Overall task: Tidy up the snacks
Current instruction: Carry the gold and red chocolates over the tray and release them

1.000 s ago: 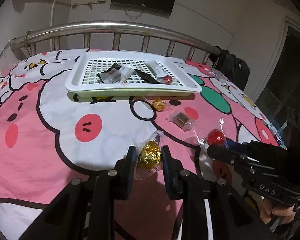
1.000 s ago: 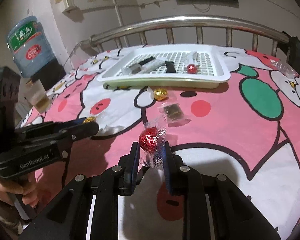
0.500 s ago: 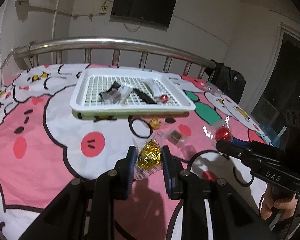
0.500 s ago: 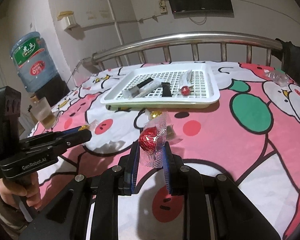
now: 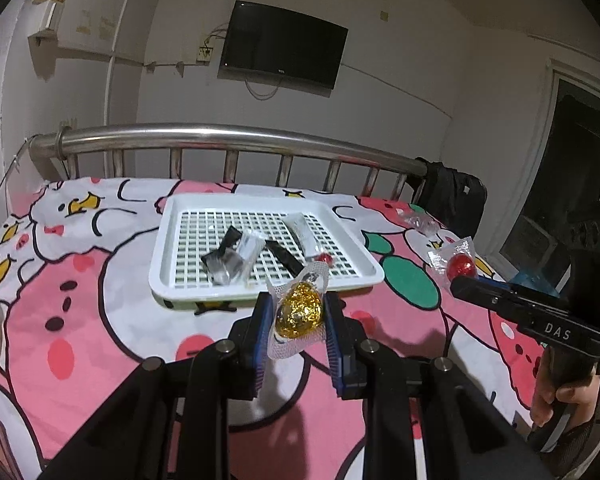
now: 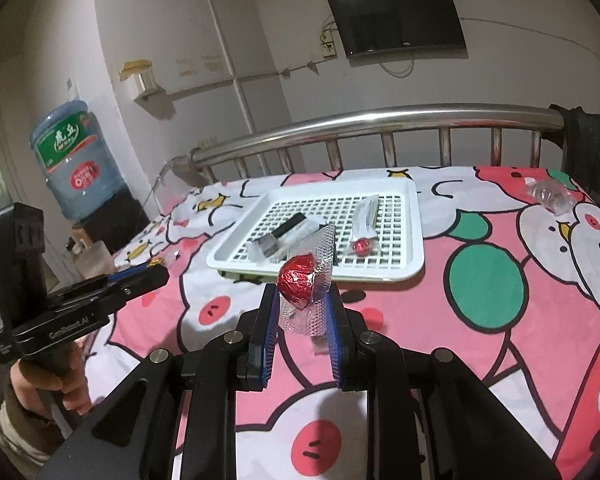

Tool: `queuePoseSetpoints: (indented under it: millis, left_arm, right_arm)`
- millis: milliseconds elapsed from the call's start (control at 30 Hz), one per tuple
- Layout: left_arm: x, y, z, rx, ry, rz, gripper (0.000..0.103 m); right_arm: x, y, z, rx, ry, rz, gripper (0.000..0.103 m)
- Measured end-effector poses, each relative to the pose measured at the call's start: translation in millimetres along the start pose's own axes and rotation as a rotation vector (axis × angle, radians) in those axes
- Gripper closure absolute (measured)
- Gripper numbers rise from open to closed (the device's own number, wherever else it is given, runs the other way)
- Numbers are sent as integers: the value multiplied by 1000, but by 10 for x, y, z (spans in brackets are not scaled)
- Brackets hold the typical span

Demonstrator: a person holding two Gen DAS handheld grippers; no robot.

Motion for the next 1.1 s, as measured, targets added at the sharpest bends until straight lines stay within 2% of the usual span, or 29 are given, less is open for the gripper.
queuePoseSetpoints:
  millis: [333,633,867,1100]
  left_arm:
    - [-409,-350,229,-21,30,31,76]
    - [-682,-735,410,-30,40,82,76]
    - [-773,-1101,501,-47,35,137,76]
    - [-679,-1510,641,-89,37,226,76]
  right_arm:
    - [-464,-276,-179,-50,-63,60,82]
    - [-804,-628,-341,-13,-78,101,82]
    - [-877,-1071,-370,17,-77,170,82]
    - [-855,-1538,-493,70,-100,250,82]
Point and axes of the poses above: each gripper's, at about its wrist camera, not at the fingertips, and y roughly against the way its jaws point, z to its left, x to its underside, the point moved 7 cm from there along -y, roughly the way its jaws point, and after that the axes turned 9 degrees about -y, right-handed, at the moved point
